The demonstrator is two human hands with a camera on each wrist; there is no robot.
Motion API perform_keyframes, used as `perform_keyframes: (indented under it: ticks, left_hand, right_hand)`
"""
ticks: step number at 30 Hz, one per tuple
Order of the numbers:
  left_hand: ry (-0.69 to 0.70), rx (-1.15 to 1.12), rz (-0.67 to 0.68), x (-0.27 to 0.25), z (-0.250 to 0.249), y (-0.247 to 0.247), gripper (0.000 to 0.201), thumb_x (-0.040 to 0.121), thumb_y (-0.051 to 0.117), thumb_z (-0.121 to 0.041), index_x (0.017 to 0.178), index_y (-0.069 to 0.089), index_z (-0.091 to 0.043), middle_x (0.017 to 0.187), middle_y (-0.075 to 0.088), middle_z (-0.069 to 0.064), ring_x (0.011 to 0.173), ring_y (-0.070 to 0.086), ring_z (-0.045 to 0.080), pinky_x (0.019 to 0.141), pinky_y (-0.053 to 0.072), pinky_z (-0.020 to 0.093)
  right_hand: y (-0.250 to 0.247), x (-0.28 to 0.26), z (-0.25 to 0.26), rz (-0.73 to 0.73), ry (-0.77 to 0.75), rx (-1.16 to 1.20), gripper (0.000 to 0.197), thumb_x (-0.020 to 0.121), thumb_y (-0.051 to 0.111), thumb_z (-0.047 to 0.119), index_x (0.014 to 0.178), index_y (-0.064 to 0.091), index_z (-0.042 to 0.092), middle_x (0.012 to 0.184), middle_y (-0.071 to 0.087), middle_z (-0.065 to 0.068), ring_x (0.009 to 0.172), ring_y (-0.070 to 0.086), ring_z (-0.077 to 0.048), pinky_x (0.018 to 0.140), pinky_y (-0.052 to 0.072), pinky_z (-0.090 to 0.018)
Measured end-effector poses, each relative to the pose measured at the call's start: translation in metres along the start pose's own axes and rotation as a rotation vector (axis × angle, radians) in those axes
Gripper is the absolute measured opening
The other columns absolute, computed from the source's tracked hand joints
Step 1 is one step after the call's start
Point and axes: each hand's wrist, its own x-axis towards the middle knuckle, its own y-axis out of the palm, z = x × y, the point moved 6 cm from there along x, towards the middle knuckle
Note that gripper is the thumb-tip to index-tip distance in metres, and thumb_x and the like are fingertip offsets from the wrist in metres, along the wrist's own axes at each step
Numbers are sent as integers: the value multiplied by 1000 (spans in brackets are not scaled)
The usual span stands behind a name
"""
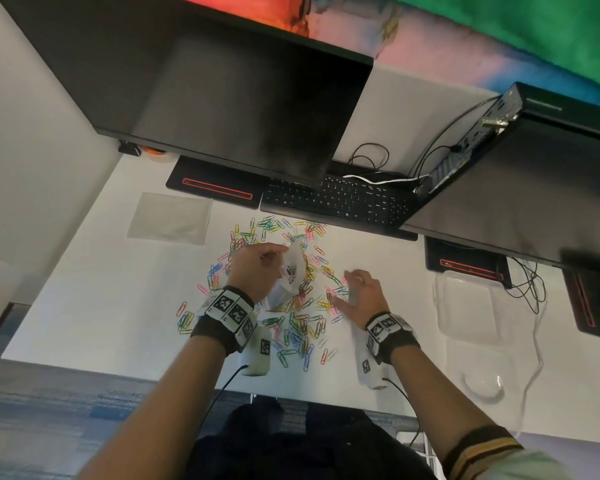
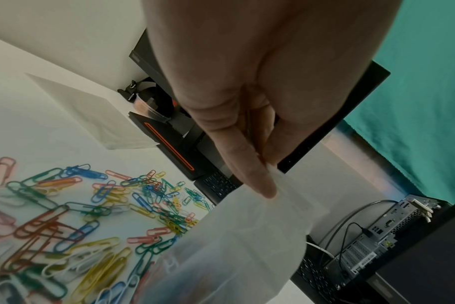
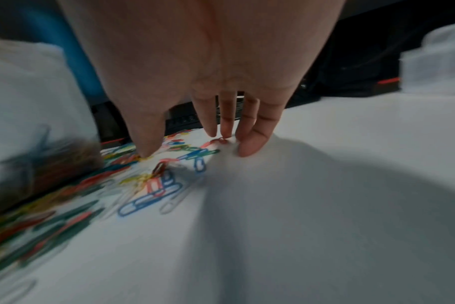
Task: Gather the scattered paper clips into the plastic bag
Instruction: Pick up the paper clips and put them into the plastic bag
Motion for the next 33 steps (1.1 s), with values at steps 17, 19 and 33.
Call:
perform_keyframes:
  ticks: [17,19,33]
  left_hand:
    - [26,37,10,-6,0,6,26,93,53,-4,104,74,-15,81,75,5,69,73,16,74,62,37]
    - [23,44,15,-6,1,7,27,93,53,-5,104,74,-15,80,76,5,69,73,15,75,62,37]
    - [23,24,49,-4,2,22,22,92,56,-7,101,75,-16,79,76,3,69,74,16,73,63,40]
  right_hand:
    - [29,-11,50,-51,-262,-154,24,90,57,5,106,73,15,96,66,-8,85,64,-26,79,56,-35]
    - [17,-6,39,-92,-135,17,14,90,62,12,94,75,11,87,70,-8,74,66,-23,75,58,-34]
    - [-55,-16,85,219,198,1612,24,84,62,-10,107,62,-3,96,71,-16,84,71,-22,79,59,-27]
